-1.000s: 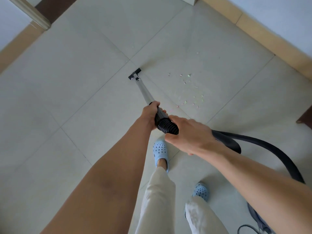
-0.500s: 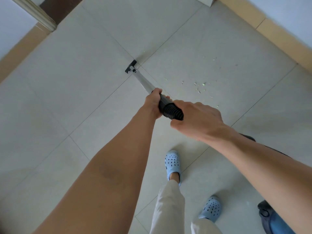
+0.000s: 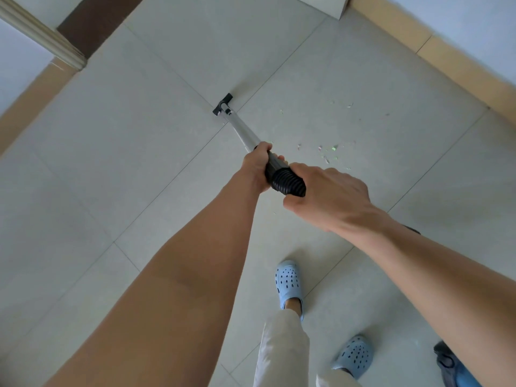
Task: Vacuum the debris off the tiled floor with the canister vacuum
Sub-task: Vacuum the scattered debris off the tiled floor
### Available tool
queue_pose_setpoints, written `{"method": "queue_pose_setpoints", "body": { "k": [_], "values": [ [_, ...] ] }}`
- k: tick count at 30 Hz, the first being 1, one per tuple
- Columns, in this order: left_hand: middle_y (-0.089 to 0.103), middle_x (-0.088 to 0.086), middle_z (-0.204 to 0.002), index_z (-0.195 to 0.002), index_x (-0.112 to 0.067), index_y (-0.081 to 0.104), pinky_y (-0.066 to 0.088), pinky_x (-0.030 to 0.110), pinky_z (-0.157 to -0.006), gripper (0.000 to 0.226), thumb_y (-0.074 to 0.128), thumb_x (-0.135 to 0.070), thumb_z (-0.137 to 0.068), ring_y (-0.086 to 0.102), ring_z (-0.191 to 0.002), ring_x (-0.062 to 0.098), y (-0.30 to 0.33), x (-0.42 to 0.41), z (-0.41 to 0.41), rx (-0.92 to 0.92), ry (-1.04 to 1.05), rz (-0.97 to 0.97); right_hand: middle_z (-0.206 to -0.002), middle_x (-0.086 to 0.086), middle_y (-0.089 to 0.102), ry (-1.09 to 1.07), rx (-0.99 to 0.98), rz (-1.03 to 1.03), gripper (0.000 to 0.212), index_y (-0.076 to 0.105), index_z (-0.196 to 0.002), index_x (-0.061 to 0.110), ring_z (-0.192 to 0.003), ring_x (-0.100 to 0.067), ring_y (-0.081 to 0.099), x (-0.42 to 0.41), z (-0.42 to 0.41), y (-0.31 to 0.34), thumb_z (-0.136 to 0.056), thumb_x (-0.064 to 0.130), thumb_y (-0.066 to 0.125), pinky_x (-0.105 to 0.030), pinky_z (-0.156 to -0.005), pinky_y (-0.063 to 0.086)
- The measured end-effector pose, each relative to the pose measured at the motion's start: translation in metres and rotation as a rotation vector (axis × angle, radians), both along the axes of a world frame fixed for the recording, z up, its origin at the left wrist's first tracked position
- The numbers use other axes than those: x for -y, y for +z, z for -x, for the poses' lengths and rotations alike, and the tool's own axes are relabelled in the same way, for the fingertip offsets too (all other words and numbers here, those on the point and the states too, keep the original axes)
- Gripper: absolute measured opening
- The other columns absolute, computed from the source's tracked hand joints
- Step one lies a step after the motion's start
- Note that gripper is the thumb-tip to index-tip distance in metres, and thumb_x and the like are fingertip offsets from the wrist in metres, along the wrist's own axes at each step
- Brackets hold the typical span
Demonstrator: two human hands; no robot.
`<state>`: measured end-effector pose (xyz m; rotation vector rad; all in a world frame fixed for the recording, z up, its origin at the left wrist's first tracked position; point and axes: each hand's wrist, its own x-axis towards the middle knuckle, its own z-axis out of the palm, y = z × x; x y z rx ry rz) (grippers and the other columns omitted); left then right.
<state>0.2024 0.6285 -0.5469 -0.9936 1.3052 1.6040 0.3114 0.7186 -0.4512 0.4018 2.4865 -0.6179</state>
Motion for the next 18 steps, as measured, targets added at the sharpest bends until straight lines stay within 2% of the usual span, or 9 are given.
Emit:
{"method": "queue_pose_setpoints", "body": {
  "k": [3,7,11,15,18],
  "values": [
    [0.049,0.009,-0.069,-0.094,-0.005,0.042,0.051,0.024,-0.042,0.015,0.052,-0.015,-0.097,0.052,-0.056,0.018,-0.003,-0.007,0.012,-0.013,-0.026,0.02,-0.074,0.005,0.058,-0.035,0.018,0.031,0.033,0.054,-0.123,0.03,-0.054,-0.015,0.053,-0.006,0.009,-0.007,-0.09,0.036,0.053,-0.03,-0.063,0.04],
    [0.051,0.01,-0.074,-0.11,-0.002,0.042,0.052,0.027,-0.044,0.02,0.051,-0.015,-0.098,0.054,-0.06,0.02,-0.01,-0.015,0.015,-0.035,-0.13,0.067,-0.071,0.006,0.059,-0.111,0.067,0.09,0.027,0.055,-0.115,0.029,-0.051,-0.016,0.059,-0.011,0.009,-0.012,-0.089,0.035,0.053,-0.027,-0.061,0.042],
    [0.052,0.012,-0.073,-0.113,-0.001,0.042,0.05,0.025,-0.041,0.022,0.05,-0.015,-0.098,0.054,-0.058,0.021,-0.012,-0.017,0.004,-0.04,-0.233,0.14,-0.067,0.007,0.061,-0.223,0.133,0.234,0.021,0.057,-0.109,0.032,-0.042,-0.017,0.065,-0.008,-0.006,-0.012,-0.089,0.034,0.052,-0.025,-0.058,0.044],
    [0.054,0.013,-0.073,-0.119,-0.001,0.045,0.049,0.025,-0.04,0.026,0.05,-0.016,-0.098,0.055,-0.056,0.021,-0.014,-0.01,-0.008,-0.047,-0.262,0.186,-0.061,0.008,0.058,-0.285,0.173,0.336,0.025,0.058,-0.111,0.039,-0.038,-0.017,0.062,-0.002,-0.02,-0.01,-0.087,0.035,0.054,-0.024,-0.056,0.042],
    [0.053,0.013,-0.074,-0.127,0.001,0.047,0.049,0.025,-0.039,0.034,0.051,-0.016,-0.098,0.056,-0.058,0.02,-0.01,-0.003,-0.019,-0.071,-0.28,0.222,-0.046,0.008,0.052,-0.343,0.185,0.414,0.023,0.061,-0.107,0.037,-0.034,-0.018,0.057,0.004,-0.033,-0.01,-0.085,0.032,0.055,-0.024,-0.053,0.041]
  ]
}}
